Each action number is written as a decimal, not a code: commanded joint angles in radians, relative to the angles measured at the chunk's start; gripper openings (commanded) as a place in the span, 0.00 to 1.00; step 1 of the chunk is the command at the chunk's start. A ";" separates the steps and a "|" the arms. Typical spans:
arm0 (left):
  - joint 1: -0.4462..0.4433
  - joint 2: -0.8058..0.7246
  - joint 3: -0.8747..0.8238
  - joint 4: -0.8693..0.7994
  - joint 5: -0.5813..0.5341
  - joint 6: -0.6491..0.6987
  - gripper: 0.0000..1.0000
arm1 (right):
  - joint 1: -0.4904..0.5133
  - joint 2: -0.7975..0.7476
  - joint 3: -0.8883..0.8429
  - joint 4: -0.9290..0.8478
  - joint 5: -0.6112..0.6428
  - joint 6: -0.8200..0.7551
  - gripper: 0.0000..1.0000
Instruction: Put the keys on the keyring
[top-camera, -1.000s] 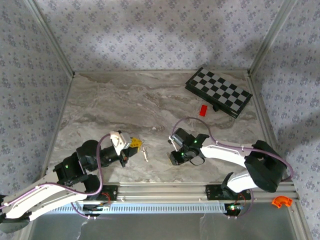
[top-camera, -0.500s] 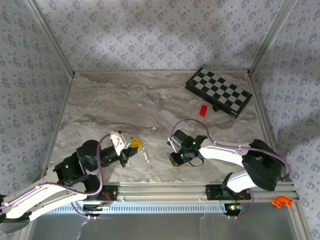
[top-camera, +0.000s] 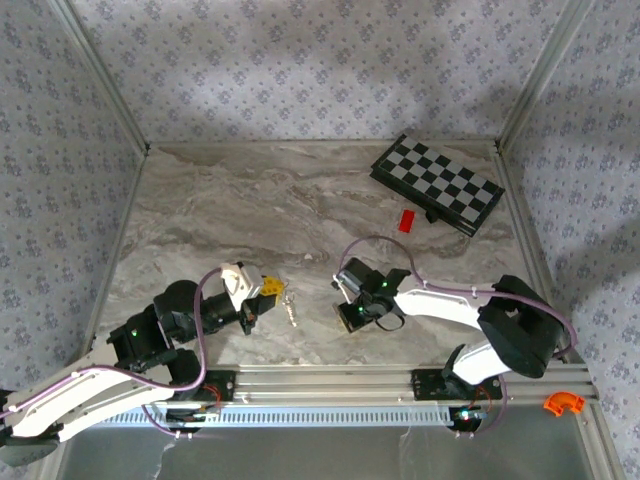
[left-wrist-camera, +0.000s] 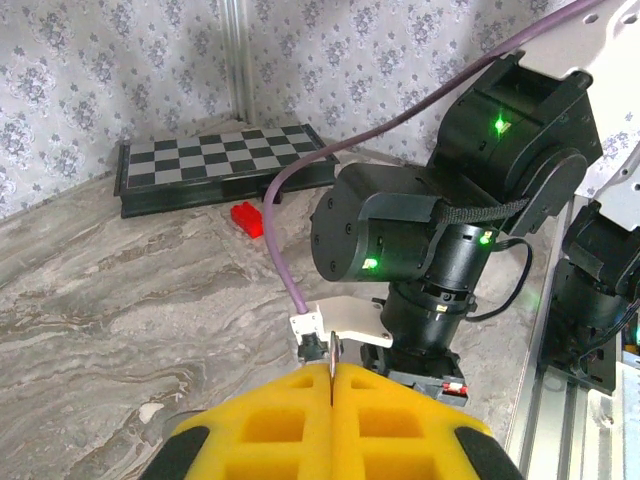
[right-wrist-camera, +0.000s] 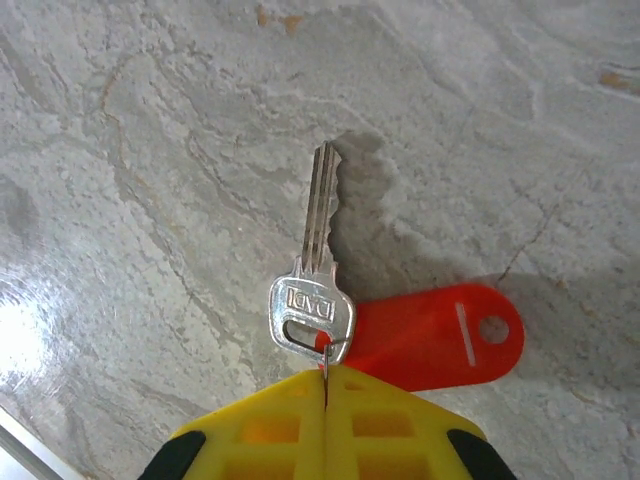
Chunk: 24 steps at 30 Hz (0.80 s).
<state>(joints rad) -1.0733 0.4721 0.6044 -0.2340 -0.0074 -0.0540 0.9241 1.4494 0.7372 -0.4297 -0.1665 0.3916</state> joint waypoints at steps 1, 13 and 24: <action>0.008 -0.012 0.003 0.052 0.018 -0.014 0.00 | 0.017 0.011 0.064 -0.152 0.035 -0.010 0.00; 0.009 -0.021 -0.005 0.065 0.027 -0.009 0.00 | 0.023 0.108 0.185 -0.555 -0.027 -0.005 0.00; 0.009 -0.020 -0.006 0.065 0.027 -0.009 0.00 | 0.012 0.181 0.182 -0.518 -0.042 -0.036 0.00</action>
<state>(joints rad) -1.0729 0.4637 0.5961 -0.2272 0.0078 -0.0540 0.9405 1.6218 0.9039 -0.9245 -0.2024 0.3721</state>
